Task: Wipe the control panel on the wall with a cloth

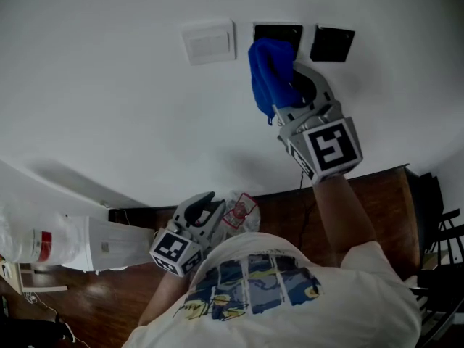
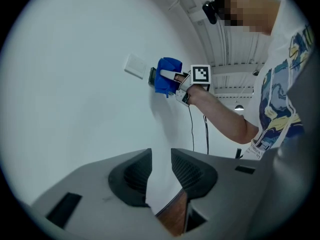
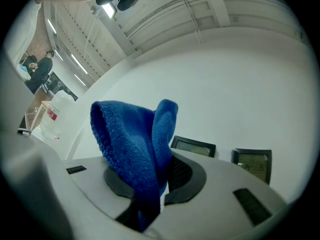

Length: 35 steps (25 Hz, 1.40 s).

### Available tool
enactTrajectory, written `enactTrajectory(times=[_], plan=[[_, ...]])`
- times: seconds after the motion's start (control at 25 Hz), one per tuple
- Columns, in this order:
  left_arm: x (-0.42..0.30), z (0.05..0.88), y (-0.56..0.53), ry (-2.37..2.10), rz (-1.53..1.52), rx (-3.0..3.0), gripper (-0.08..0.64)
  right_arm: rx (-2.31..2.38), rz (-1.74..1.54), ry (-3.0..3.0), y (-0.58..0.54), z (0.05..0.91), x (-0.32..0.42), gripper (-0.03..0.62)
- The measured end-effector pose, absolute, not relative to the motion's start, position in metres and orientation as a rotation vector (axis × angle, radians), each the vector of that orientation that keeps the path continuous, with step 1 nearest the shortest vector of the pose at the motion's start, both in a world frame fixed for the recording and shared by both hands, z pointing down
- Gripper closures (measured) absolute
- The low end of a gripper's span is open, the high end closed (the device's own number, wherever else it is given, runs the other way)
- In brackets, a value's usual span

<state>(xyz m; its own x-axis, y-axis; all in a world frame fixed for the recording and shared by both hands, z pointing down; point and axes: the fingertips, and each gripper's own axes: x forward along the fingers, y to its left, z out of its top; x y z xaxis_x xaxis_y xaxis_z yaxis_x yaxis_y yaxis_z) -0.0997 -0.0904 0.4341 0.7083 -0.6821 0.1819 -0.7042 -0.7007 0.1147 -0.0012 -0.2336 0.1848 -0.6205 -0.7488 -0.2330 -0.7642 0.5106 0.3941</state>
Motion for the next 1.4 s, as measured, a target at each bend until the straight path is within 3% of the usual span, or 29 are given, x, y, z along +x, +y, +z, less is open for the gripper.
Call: enactTrajectory(times=[0.56,1.08,1.4], plan=[[-0.13,0.442,-0.089,-1.199,0.193,2.663,0.463,-1.428,0.78,2.653,-0.273,0.172,-0.001,0.494],[-0.078,0.439,-0.111,-1.092,0.198,2.717,0.463,-1.581,0.74,2.587,-0.285,0.176,0.079,0.494],[-0.059,0.434,-0.118,-1.08,0.217,2.727,0.463,-1.595,0.757,2.581,-0.288,0.178,0.091,0.495]])
